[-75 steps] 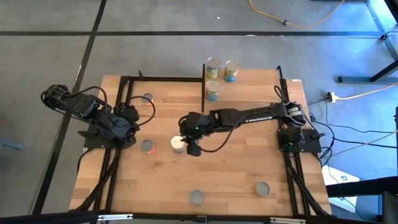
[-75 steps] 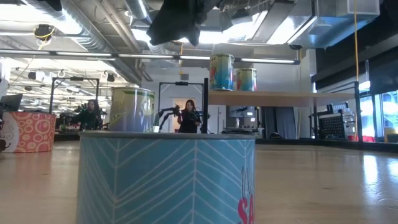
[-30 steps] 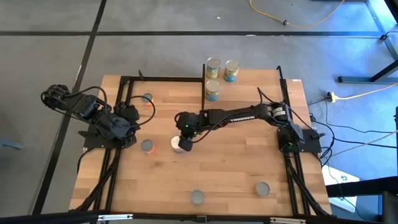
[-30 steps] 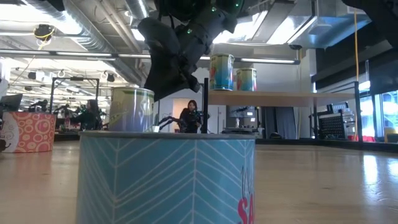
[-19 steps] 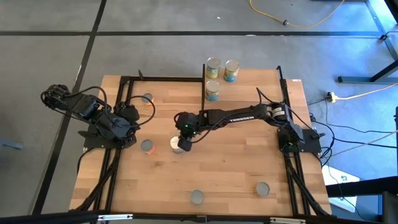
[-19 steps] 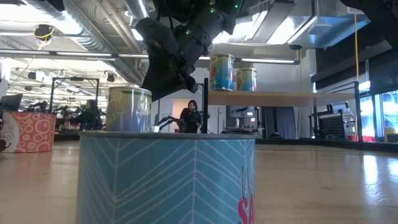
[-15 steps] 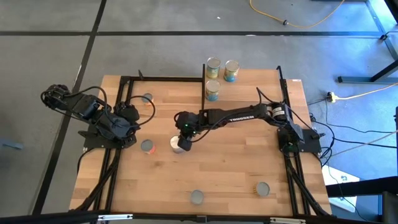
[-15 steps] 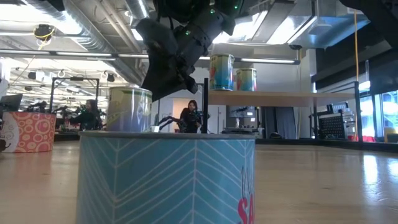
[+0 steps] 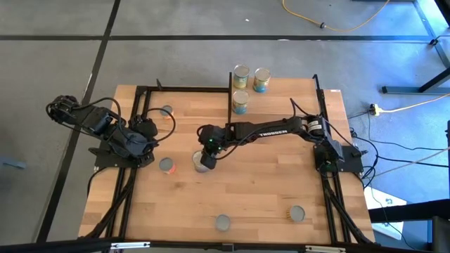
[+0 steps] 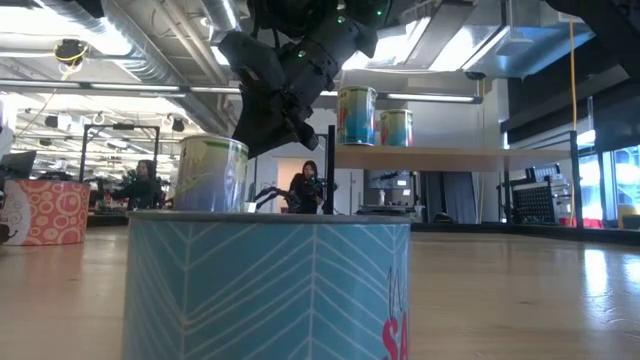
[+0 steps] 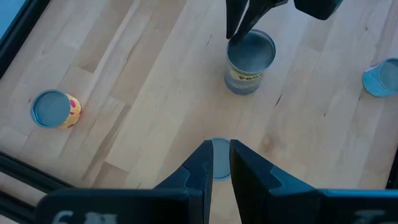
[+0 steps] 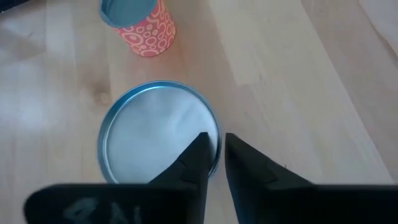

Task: Pick and place cans onto a shelf
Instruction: Put the canned peas on the shelf

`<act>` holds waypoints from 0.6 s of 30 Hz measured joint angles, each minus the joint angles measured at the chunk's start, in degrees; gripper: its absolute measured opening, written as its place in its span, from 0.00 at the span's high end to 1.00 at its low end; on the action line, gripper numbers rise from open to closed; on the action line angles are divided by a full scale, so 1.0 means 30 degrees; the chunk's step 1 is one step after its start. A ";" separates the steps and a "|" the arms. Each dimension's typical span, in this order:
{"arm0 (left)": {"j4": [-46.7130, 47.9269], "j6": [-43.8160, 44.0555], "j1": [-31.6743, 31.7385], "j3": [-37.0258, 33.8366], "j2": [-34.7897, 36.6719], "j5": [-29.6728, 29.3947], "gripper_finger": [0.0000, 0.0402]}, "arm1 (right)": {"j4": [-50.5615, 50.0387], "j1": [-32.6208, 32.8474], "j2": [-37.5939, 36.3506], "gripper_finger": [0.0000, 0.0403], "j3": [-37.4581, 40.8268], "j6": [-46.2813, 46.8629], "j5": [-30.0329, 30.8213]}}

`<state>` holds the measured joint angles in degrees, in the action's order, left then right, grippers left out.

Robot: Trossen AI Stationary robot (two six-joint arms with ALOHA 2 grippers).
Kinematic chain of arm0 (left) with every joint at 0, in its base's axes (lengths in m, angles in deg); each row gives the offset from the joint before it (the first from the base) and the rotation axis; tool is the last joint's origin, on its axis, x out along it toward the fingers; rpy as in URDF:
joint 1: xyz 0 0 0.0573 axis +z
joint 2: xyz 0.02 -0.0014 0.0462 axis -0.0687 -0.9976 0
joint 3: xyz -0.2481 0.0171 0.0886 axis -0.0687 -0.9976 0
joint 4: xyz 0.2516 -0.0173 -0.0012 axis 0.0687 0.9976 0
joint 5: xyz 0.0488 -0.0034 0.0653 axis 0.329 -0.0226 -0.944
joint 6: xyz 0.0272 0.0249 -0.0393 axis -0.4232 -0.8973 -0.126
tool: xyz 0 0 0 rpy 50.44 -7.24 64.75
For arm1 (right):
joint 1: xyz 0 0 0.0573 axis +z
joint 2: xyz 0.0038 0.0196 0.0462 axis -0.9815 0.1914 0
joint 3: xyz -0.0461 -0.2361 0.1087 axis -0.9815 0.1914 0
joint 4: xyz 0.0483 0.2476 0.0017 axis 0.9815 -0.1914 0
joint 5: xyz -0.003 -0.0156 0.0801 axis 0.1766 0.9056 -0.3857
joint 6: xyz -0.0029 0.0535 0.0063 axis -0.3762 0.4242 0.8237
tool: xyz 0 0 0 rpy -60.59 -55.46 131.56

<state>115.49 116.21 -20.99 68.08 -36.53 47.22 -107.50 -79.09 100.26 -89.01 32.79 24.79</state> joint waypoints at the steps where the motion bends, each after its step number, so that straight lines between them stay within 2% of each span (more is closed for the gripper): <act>1: 0.0000 0.0000 0.0000 0.0000 0.0004 0.0005 0.88 | 0.0000 -0.0019 0.0000 0.87 0.0000 -0.0010 0.0001; 13: -0.0004 0.0000 0.0000 0.0000 0.0004 0.0005 0.88 | -0.0376 -0.0068 0.0233 0.99 0.0156 -0.0013 -0.0021; 18: -0.0007 0.0000 0.0000 0.0000 -0.0003 0.0005 0.88 | -0.0138 -0.0048 0.0153 0.99 0.0098 -0.0045 -0.0046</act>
<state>115.46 116.21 -20.99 68.08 -36.54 47.23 -107.92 -79.24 100.72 -88.72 32.65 24.65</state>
